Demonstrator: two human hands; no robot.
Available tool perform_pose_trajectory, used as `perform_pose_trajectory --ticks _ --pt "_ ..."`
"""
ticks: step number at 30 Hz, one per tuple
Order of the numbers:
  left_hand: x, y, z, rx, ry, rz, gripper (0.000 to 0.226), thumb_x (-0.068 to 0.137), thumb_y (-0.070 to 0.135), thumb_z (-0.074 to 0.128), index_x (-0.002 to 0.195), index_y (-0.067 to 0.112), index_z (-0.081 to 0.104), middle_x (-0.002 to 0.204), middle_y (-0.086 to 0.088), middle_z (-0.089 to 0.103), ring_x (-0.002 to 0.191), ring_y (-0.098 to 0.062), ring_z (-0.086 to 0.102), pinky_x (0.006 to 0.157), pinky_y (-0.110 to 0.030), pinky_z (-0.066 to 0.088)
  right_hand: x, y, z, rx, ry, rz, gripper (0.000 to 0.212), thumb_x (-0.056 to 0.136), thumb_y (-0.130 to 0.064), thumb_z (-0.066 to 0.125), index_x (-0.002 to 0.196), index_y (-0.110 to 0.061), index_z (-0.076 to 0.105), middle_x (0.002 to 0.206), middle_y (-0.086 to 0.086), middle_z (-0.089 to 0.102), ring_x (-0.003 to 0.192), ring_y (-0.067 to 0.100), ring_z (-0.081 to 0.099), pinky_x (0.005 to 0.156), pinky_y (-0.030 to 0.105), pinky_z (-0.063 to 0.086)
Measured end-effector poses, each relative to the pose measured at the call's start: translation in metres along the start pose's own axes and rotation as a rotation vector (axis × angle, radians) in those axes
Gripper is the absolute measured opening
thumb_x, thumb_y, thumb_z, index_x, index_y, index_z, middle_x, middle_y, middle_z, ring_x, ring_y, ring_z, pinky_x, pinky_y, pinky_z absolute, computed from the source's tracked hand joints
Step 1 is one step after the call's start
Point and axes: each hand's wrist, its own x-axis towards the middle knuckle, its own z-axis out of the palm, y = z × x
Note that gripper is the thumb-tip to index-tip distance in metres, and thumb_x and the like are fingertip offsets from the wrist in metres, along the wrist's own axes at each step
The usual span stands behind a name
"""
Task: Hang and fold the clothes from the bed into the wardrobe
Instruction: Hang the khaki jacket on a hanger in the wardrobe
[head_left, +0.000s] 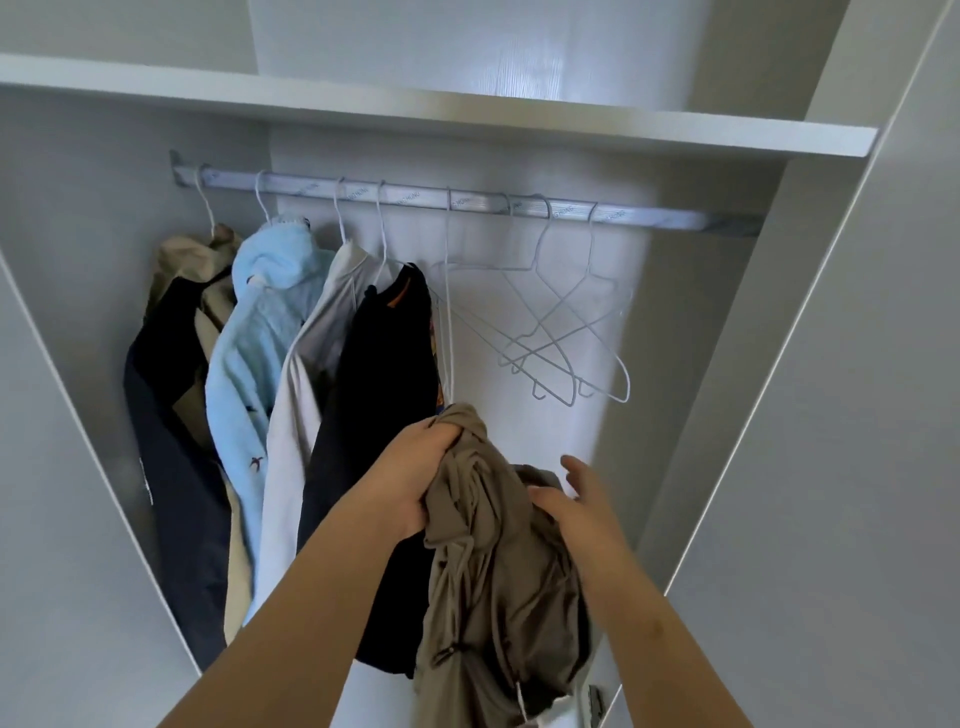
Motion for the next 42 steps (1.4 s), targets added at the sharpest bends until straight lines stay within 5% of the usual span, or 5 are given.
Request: perform_pose_trajectory --ticks 6,11,20,26,42 --pt "0.001 0.010 0.012 -0.156 -0.063 -0.116 0.030 0.094 0.023 0.046 0.068 0.010 0.052 0.061 -0.006 0.048 0.050 -0.017 0.046 0.050 -0.027 0.047 -0.007 0.004 0.010 -0.213 -0.420 -0.092 0.040 0.076 0.000 0.055 0.096 -0.033 0.064 0.096 0.003 0.069 0.089 0.020 0.066 0.066 0.015 0.051" --pt "-0.004 0.016 0.004 -0.120 -0.024 -0.109 0.026 0.092 0.020 0.050 0.071 0.008 0.058 0.059 -0.008 0.058 0.047 -0.017 0.055 0.047 -0.022 0.050 -0.002 0.016 0.009 -0.240 -0.147 -0.126 0.024 0.089 -0.001 0.044 0.087 -0.008 0.066 0.081 0.007 0.067 0.070 0.014 0.059 0.052 0.009 0.044" --pt "0.002 -0.005 -0.037 1.135 -0.021 0.154 0.110 0.053 0.087 0.050 0.142 0.037 0.007 0.118 0.000 0.046 0.088 -0.009 0.050 0.073 -0.019 0.039 0.007 -0.017 0.001 -0.113 0.038 -0.347 0.036 0.088 -0.007 0.045 0.072 -0.032 0.066 0.075 -0.019 0.066 0.071 -0.007 0.058 0.061 0.011 0.043" --pt "0.002 0.001 -0.037 1.593 0.150 0.431 0.020 0.089 0.034 0.051 0.106 0.025 0.059 0.115 0.005 0.042 0.091 -0.013 0.050 0.075 -0.026 0.041 0.015 -0.034 -0.002 -0.228 0.027 -0.479 0.026 0.089 -0.011 0.052 0.078 -0.031 0.064 0.079 -0.012 0.065 0.074 -0.004 0.057 0.062 0.007 0.042" --pt "0.012 -0.016 -0.009 -0.115 0.519 0.178 0.027 0.094 0.002 0.039 0.085 0.013 0.061 0.080 -0.013 0.063 0.071 -0.025 0.060 0.056 -0.031 0.047 0.034 -0.022 -0.013 -0.313 -0.395 -0.245 0.018 0.085 -0.017 0.063 0.083 -0.035 0.061 0.081 -0.010 0.064 0.069 0.002 0.059 0.058 0.009 0.043"
